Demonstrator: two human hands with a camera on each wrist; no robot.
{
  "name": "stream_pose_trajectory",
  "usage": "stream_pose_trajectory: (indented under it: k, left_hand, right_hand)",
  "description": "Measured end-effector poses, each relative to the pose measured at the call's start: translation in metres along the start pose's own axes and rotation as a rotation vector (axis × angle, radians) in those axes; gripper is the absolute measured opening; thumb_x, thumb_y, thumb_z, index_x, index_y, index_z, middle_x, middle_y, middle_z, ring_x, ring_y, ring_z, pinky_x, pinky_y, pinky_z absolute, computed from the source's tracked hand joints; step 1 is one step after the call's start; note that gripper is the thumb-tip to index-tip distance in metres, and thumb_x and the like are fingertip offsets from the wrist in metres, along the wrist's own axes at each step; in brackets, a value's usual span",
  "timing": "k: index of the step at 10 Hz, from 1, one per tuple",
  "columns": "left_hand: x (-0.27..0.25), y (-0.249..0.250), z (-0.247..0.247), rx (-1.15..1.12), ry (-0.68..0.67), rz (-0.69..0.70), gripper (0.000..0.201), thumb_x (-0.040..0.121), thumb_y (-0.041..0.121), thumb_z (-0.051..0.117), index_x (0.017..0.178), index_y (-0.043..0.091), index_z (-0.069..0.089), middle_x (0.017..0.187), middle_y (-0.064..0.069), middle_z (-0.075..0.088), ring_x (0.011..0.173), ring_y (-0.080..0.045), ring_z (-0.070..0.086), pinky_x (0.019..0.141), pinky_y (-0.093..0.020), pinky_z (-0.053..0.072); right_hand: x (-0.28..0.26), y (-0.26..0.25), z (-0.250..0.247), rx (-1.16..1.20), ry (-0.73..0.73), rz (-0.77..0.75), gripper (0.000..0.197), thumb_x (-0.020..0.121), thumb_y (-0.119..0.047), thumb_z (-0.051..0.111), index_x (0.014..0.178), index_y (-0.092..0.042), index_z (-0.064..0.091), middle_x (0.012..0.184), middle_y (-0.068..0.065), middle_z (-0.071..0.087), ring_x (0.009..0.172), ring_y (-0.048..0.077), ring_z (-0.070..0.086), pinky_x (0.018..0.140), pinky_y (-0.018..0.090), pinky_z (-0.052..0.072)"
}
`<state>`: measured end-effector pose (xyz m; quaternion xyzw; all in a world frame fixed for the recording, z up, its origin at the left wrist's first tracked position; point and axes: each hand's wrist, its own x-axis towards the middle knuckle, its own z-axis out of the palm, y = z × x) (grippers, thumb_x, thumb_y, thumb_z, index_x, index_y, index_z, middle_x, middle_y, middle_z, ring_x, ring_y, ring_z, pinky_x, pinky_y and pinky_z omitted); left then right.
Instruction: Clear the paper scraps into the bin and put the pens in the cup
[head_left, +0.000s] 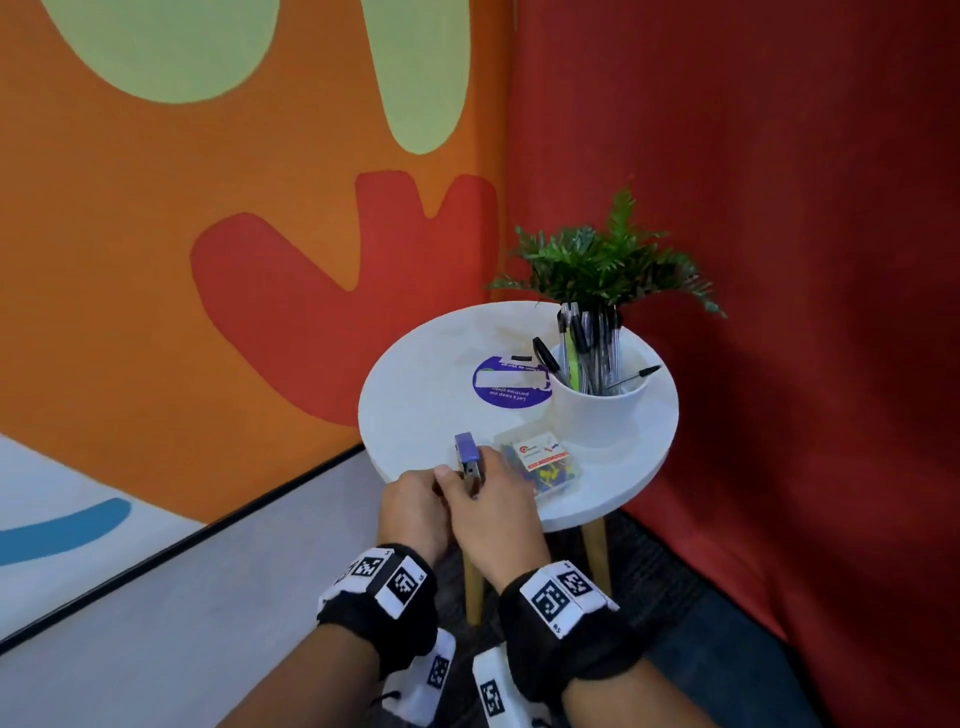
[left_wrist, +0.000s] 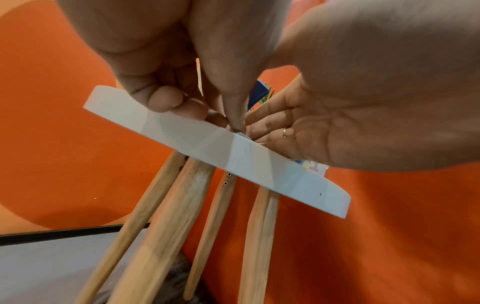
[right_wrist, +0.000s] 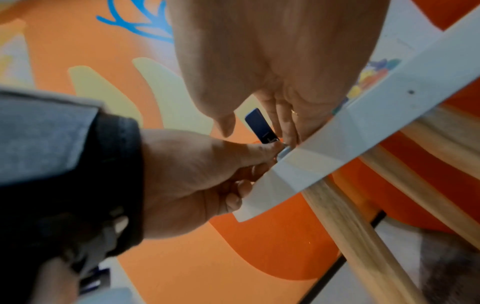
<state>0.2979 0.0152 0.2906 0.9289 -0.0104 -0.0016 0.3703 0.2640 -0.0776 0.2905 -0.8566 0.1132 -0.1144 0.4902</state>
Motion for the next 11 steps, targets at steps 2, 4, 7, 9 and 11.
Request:
stream_pose_trajectory:
  k: [2, 4, 7, 9, 11]
  left_hand:
    - [-0.005, 0.009, -0.01, -0.032, -0.047, -0.033, 0.023, 0.087, 0.028, 0.063, 0.07, 0.016, 0.073, 0.05, 0.005, 0.057, 0.054, -0.014, 0.052, 0.045, -0.01, 0.031]
    - [-0.004, 0.021, -0.019, 0.012, -0.138, -0.025, 0.018, 0.088, 0.028, 0.063, 0.086, 0.016, 0.078, 0.075, -0.006, 0.073, 0.075, -0.021, 0.066, 0.058, -0.018, 0.038]
    - [0.024, 0.005, -0.02, 0.056, -0.281, 0.044, 0.031, 0.081, 0.038, 0.067, 0.07, 0.01, 0.071, 0.065, -0.006, 0.07, 0.069, -0.021, 0.064, 0.066, -0.031, 0.052]
    - [0.029, -0.001, -0.021, 0.024, -0.317, 0.043, 0.029, 0.079, 0.047, 0.064, 0.067, 0.021, 0.068, 0.066, 0.002, 0.07, 0.069, -0.014, 0.066, 0.065, -0.027, 0.053]
    - [0.034, -0.002, -0.024, -0.02, -0.408, -0.04, 0.037, 0.078, 0.052, 0.067, 0.058, 0.023, 0.055, 0.052, 0.009, 0.056, 0.058, -0.006, 0.057, 0.064, -0.02, 0.046]
  right_hand:
    - [0.0, -0.002, -0.006, -0.01, -0.048, 0.033, 0.026, 0.098, -0.031, 0.045, 0.118, -0.019, 0.055, 0.113, 0.007, 0.062, 0.109, 0.027, 0.054, 0.092, 0.035, 0.042]
    - [-0.003, -0.009, -0.009, -0.04, -0.053, 0.019, 0.025, 0.099, -0.018, 0.042, 0.12, -0.015, 0.056, 0.115, 0.008, 0.06, 0.109, 0.028, 0.053, 0.089, 0.033, 0.039]
    - [0.0, 0.001, -0.002, -0.023, 0.02, 0.034, 0.033, 0.098, -0.008, 0.043, 0.127, -0.016, 0.055, 0.121, 0.007, 0.061, 0.115, 0.027, 0.051, 0.089, 0.027, 0.035]
    - [0.002, -0.002, 0.003, -0.066, 0.008, 0.066, 0.037, 0.099, -0.012, 0.041, 0.131, -0.028, 0.049, 0.126, -0.004, 0.058, 0.126, 0.02, 0.048, 0.097, 0.028, 0.041]
    - [0.002, 0.094, 0.06, 0.028, 0.018, 0.334, 0.039, 0.095, -0.013, 0.049, 0.126, -0.036, 0.057, 0.135, -0.007, 0.052, 0.123, 0.005, 0.049, 0.107, 0.013, 0.027]
